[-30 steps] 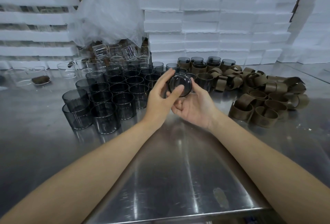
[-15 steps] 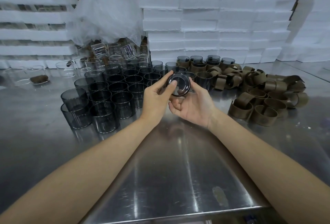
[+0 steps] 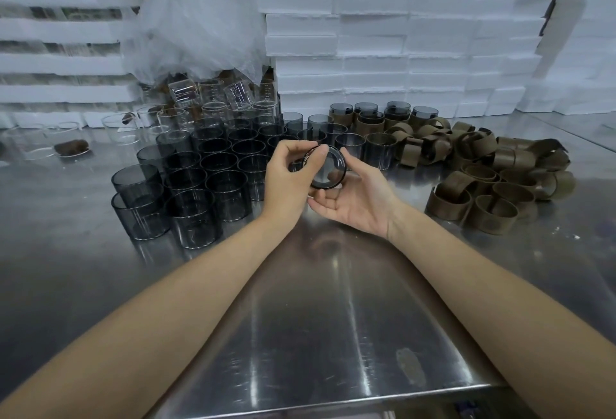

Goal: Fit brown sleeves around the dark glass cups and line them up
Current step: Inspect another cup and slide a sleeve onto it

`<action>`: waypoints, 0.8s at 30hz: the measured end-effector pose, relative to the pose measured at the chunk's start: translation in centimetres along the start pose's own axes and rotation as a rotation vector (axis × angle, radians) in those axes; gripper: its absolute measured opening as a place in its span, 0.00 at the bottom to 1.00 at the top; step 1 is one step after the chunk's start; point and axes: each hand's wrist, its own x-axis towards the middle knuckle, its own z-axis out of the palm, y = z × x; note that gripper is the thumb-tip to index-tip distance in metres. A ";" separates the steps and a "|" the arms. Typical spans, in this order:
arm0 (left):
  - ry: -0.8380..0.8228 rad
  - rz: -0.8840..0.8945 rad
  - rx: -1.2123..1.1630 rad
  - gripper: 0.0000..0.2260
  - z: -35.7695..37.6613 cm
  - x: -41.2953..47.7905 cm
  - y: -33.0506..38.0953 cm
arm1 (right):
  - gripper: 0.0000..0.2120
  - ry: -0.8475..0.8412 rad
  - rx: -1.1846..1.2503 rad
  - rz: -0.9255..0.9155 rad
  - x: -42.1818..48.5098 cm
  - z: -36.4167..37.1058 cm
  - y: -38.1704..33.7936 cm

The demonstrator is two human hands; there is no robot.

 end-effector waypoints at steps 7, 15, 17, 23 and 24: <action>-0.059 -0.020 0.067 0.14 0.0 0.1 -0.1 | 0.19 -0.002 -0.044 -0.006 -0.2 0.1 0.1; -0.109 -0.034 0.108 0.23 0.2 -0.2 0.0 | 0.22 0.002 -0.059 0.001 -0.1 0.0 0.1; -0.113 -0.031 0.102 0.24 0.2 -0.2 -0.1 | 0.22 0.002 -0.059 0.005 -0.1 0.0 0.1; -0.140 -0.025 0.058 0.23 0.0 -0.1 -0.3 | 0.23 0.009 -0.033 0.014 -0.2 0.0 0.0; -0.153 -0.016 0.050 0.23 0.0 -0.2 -0.3 | 0.24 0.012 -0.024 0.015 -0.2 -0.1 -0.1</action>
